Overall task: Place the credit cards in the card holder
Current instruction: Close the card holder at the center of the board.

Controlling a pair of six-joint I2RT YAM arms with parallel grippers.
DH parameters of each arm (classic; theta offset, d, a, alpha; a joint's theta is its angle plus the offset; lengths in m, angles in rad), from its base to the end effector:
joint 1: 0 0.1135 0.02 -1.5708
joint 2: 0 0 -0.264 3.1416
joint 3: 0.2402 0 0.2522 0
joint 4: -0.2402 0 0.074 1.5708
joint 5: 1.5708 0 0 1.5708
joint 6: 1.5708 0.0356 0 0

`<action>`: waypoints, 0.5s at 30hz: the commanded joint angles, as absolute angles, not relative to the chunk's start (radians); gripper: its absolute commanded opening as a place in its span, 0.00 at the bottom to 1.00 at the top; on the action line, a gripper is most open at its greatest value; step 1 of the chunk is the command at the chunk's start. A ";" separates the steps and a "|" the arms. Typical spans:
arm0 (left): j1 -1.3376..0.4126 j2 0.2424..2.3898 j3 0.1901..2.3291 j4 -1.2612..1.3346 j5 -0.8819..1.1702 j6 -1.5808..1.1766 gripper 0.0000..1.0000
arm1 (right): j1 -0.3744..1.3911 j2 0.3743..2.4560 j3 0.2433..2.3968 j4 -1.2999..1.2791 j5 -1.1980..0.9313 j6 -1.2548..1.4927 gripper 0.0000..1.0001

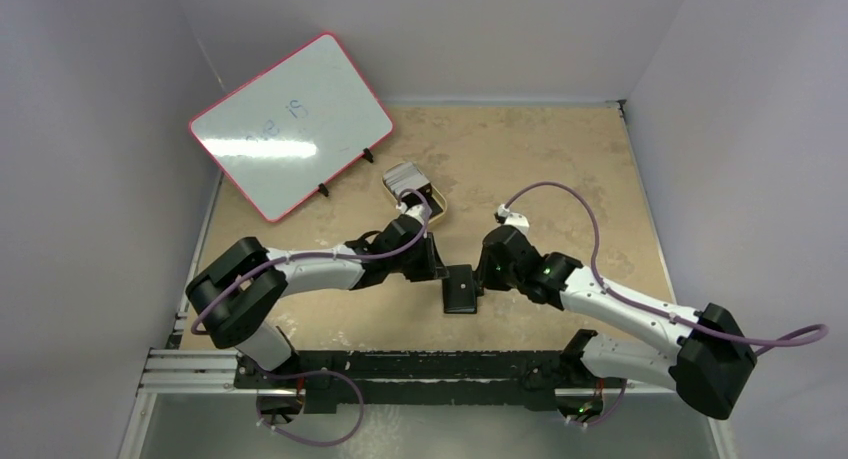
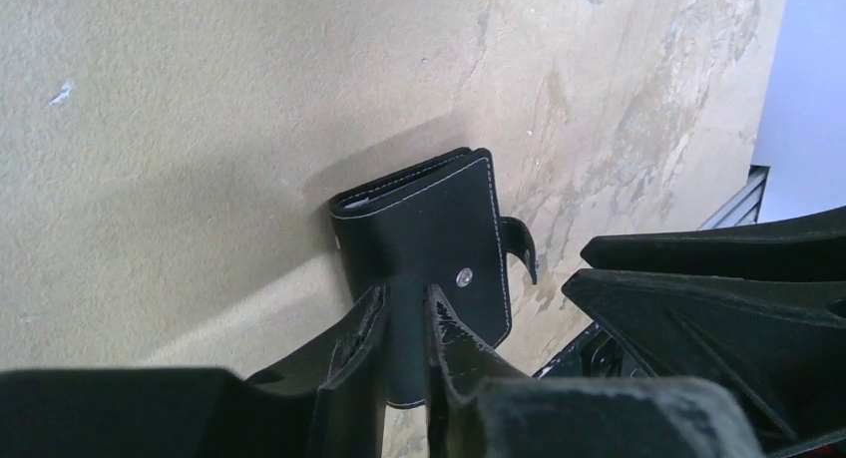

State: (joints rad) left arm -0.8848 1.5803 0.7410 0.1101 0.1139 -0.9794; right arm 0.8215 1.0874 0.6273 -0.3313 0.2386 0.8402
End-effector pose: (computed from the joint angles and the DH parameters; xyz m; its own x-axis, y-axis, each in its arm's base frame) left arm 0.1947 -0.2443 0.1624 -0.9181 -0.1806 -0.3529 0.1082 0.7423 -0.6613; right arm 0.1558 0.1552 0.2150 -0.7689 0.2360 -0.5942 -0.0384 0.9107 0.4113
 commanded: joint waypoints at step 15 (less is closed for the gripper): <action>-0.906 1.678 0.791 0.190 0.137 -0.981 0.09 | 0.615 1.023 0.451 -0.062 -0.012 0.793 0.28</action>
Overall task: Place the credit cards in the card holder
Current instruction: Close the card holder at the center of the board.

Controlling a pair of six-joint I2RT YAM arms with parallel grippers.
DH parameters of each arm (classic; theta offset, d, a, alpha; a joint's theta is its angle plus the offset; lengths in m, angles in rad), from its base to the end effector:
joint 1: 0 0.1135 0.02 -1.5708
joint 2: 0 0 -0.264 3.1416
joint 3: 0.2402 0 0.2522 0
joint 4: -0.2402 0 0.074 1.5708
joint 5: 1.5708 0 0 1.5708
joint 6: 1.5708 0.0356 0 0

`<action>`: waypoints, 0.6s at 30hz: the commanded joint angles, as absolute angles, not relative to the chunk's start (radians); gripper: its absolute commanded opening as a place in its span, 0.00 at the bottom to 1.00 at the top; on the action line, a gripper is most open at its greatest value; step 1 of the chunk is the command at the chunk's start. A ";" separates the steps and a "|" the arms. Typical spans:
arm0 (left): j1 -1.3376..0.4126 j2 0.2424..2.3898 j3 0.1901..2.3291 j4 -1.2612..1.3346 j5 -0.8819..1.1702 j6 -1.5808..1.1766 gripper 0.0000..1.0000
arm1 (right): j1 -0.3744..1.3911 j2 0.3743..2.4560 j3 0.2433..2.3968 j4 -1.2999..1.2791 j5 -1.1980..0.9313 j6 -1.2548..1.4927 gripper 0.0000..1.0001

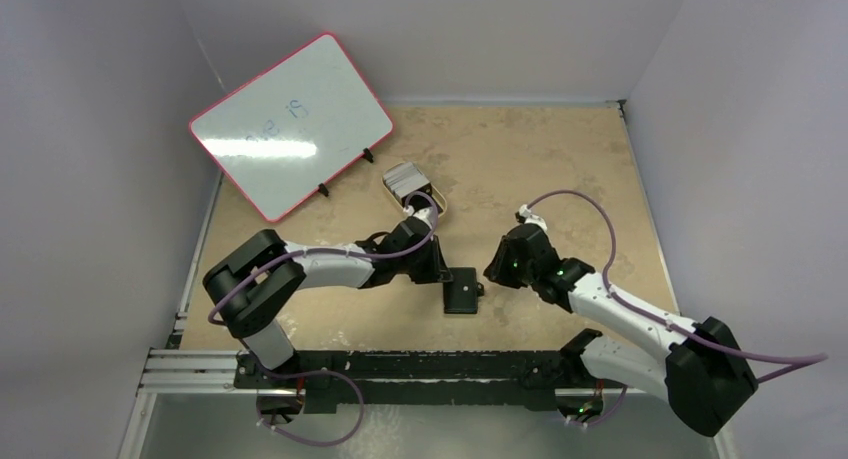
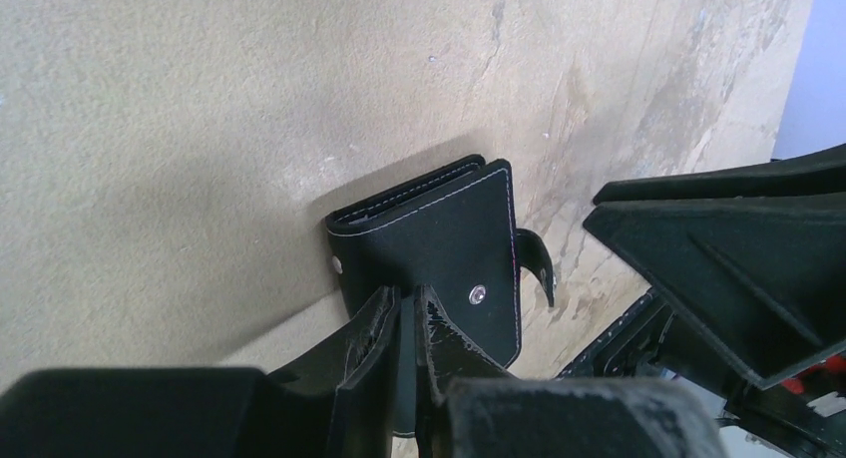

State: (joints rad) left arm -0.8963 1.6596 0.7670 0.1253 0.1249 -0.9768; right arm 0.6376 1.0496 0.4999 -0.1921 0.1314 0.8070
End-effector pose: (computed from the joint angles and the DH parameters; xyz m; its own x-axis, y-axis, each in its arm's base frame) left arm 0.1979 -0.2547 0.1475 -0.9312 -0.1520 -0.3312 0.1058 0.7569 -0.6449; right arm 0.1710 0.1209 0.1918 -0.7456 0.3387 -0.5739 0.0376 0.8812 0.4712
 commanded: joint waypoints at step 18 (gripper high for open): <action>-0.912 1.699 0.769 0.202 0.081 -0.996 0.10 | 0.579 1.001 0.342 0.119 -0.207 0.865 0.25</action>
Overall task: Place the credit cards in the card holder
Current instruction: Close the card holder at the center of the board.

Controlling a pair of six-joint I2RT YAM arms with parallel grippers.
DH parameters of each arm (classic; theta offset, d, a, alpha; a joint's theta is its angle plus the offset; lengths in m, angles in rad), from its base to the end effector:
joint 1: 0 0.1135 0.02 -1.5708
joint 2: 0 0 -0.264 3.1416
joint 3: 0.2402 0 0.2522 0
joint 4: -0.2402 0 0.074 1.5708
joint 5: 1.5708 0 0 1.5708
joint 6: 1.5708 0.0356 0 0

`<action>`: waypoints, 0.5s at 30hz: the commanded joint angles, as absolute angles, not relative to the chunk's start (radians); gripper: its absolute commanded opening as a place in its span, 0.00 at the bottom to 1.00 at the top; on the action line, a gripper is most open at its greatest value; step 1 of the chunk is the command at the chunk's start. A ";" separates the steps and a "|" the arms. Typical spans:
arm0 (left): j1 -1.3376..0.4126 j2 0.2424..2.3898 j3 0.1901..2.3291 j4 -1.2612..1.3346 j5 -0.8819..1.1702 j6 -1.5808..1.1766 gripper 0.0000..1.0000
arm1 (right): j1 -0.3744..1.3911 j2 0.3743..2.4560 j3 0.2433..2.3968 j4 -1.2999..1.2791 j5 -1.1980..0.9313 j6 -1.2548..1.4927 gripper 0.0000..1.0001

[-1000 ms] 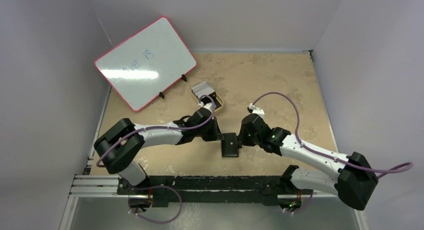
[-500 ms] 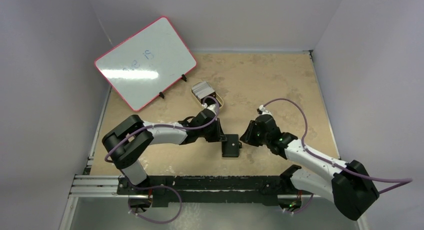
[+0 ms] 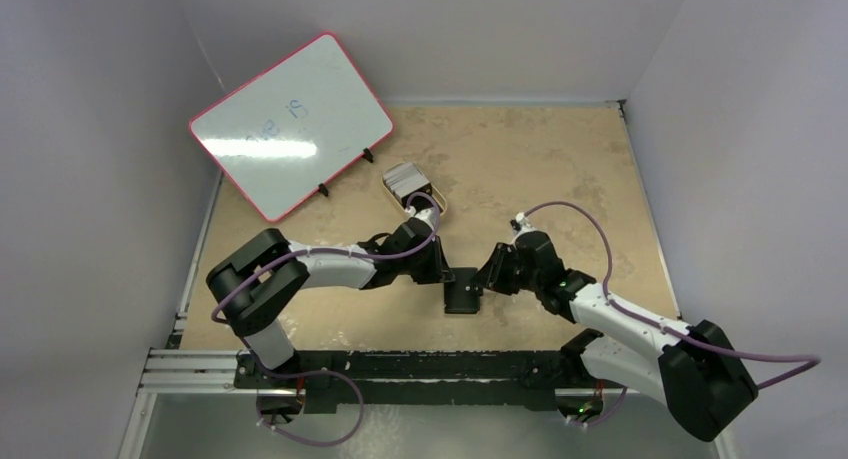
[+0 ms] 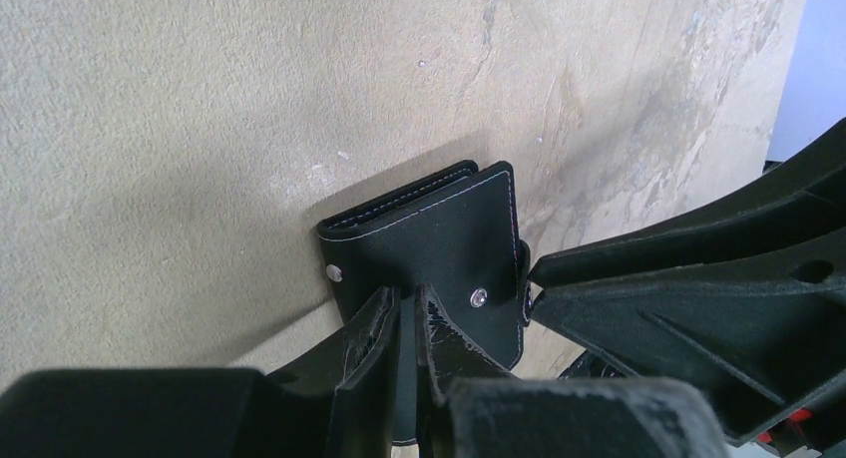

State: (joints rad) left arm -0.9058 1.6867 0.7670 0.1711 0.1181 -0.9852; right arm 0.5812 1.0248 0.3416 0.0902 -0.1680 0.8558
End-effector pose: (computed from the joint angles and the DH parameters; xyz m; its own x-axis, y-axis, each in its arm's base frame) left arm 0.1984 -0.2598 0.1428 -0.9277 -0.1580 -0.3381 0.1113 0.7475 -0.6549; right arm 0.1649 0.1155 0.1700 -0.8025 0.3636 -0.4731 -0.0782 0.7220 0.6874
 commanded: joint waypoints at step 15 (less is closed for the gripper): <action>-0.913 1.595 0.792 0.080 0.077 -1.011 0.17 | 0.578 0.909 0.322 0.004 -0.140 0.867 0.28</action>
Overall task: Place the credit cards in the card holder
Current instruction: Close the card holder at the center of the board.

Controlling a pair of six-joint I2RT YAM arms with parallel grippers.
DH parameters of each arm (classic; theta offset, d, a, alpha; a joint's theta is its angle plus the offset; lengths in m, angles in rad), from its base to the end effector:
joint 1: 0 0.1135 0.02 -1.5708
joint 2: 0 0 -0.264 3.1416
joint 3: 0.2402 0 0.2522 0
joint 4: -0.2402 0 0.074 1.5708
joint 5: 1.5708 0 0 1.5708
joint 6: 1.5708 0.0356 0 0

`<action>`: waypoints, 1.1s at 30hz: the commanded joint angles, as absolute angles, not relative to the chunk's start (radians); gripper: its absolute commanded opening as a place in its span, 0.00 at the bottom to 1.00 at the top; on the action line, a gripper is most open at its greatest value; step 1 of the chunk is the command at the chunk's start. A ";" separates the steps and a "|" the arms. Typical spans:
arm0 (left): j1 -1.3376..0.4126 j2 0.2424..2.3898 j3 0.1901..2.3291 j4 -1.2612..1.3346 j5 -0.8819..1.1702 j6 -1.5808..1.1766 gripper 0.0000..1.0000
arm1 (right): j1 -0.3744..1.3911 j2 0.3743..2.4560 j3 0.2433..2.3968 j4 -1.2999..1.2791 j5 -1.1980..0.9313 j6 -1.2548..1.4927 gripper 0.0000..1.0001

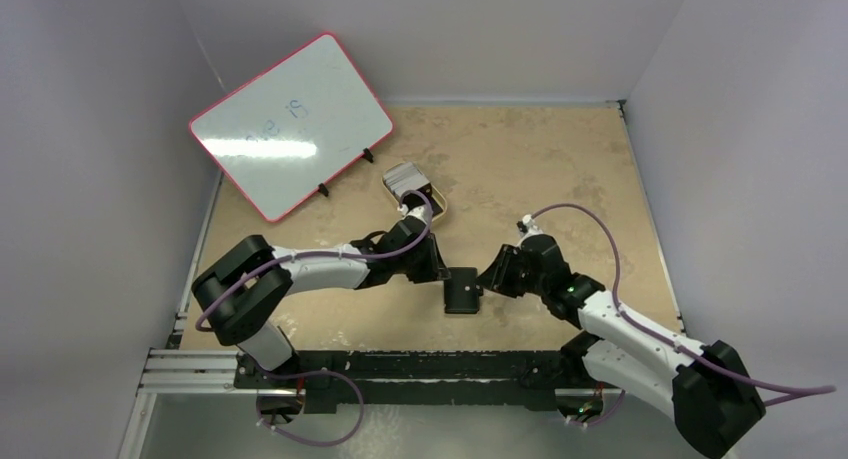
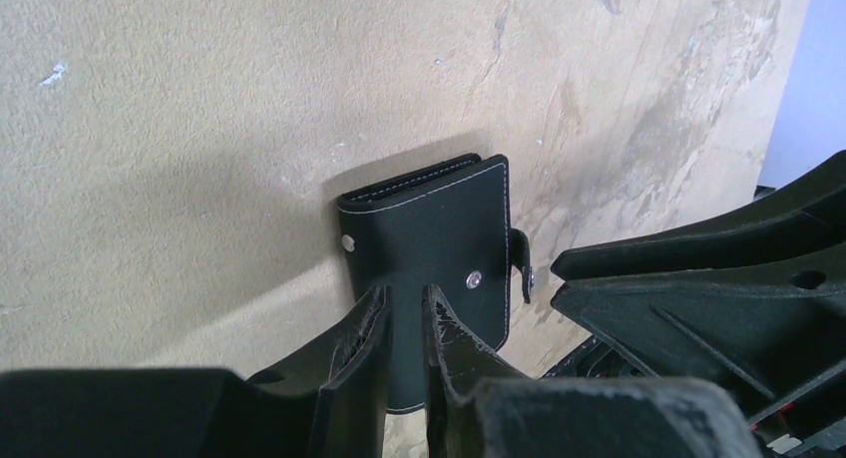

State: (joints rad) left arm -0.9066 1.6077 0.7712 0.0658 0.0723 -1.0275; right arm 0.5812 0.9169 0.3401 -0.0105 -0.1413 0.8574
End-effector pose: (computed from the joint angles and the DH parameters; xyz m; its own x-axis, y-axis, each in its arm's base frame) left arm 0.1934 -0.2512 0.1594 -0.9216 -0.2078 -0.3278 0.0549 0.7663 -0.6401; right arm 0.1547 0.1076 0.1792 -0.7882 0.3779 -0.4857 -0.0696 0.7294 0.6805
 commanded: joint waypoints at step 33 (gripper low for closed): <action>-0.914 1.707 0.763 0.180 0.123 -1.036 0.15 | 0.578 1.070 0.288 0.215 -0.208 0.872 0.23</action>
